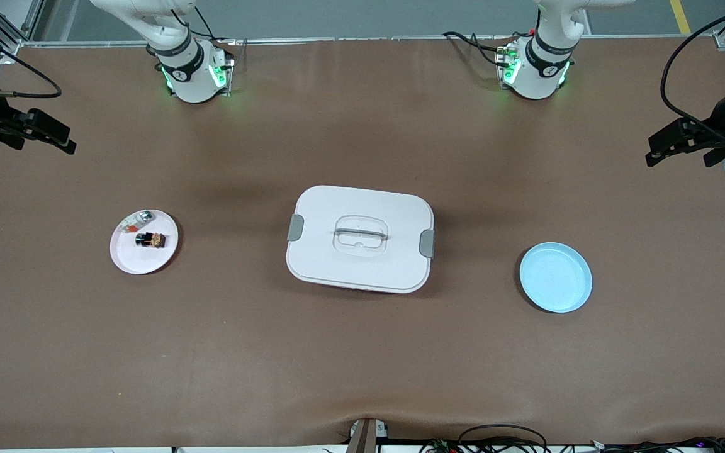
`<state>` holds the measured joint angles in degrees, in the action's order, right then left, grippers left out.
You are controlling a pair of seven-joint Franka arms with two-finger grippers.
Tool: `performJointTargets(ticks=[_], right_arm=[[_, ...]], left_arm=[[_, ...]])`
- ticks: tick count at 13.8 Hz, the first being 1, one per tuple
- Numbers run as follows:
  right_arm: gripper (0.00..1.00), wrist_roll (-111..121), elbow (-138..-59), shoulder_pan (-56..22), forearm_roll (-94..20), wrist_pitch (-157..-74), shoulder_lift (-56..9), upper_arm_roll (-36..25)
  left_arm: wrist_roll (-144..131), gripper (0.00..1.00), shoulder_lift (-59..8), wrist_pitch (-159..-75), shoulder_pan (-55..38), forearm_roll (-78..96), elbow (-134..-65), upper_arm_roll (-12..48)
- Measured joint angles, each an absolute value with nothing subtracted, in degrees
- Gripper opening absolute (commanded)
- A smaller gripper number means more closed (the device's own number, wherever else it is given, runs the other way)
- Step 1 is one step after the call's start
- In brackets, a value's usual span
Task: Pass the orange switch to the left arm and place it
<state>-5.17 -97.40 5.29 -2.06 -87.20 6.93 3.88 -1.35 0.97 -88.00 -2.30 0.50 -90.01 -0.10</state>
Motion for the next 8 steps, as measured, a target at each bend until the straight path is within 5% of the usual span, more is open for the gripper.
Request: performJointTargets(ticks=[8], right_arm=[[1.00,-5.35,-97.39,5.37,-2.02,-86.28,6.57,3.66]], left_arm=[[-1.35,1.00,0.97,-88.00,-2.30,0.50,-90.01,-0.10]])
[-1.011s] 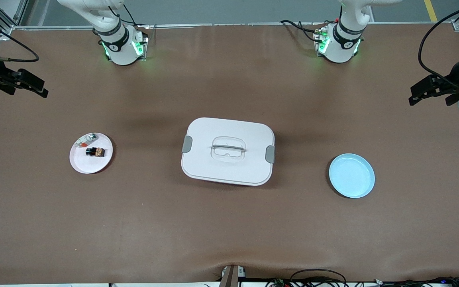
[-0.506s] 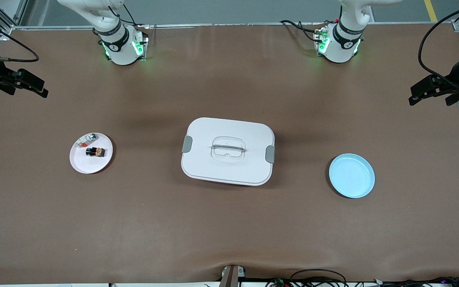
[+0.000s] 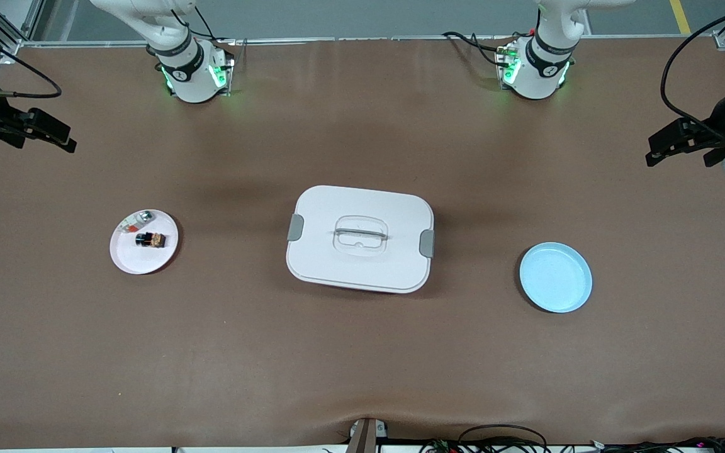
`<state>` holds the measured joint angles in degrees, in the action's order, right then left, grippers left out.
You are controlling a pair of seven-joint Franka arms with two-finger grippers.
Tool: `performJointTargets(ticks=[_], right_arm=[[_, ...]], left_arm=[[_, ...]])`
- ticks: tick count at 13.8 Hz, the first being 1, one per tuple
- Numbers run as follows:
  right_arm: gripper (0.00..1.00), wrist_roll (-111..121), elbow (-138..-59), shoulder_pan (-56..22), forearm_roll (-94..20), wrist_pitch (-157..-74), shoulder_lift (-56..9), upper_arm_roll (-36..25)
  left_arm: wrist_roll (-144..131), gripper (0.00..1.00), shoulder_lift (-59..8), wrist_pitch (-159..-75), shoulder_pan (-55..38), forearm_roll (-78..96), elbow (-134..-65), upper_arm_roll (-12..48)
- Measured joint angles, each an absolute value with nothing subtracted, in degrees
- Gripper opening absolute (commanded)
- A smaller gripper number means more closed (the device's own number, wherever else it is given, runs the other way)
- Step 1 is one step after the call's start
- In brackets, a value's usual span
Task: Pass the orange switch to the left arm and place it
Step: 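Move the right gripper down over the orange switch on the white plate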
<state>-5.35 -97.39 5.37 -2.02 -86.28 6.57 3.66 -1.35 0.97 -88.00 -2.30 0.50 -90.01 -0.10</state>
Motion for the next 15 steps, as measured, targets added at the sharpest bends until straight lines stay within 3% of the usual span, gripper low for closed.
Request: performJointTargets(ticks=[8,15], right_arm=[[1.00,-5.30,-97.24,5.90,-2.05,-86.36,-4.25,3.53],[1.00,-5.31,-96.94,8.44,-2.08,-87.00,-8.30,3.45]], left_arm=[[-1.35,1.00,0.97,-88.00,-2.30,0.50,-89.96,-0.07],[-1.35,1.00,0.97,-88.00,-2.30,0.50,-89.96,-0.07]])
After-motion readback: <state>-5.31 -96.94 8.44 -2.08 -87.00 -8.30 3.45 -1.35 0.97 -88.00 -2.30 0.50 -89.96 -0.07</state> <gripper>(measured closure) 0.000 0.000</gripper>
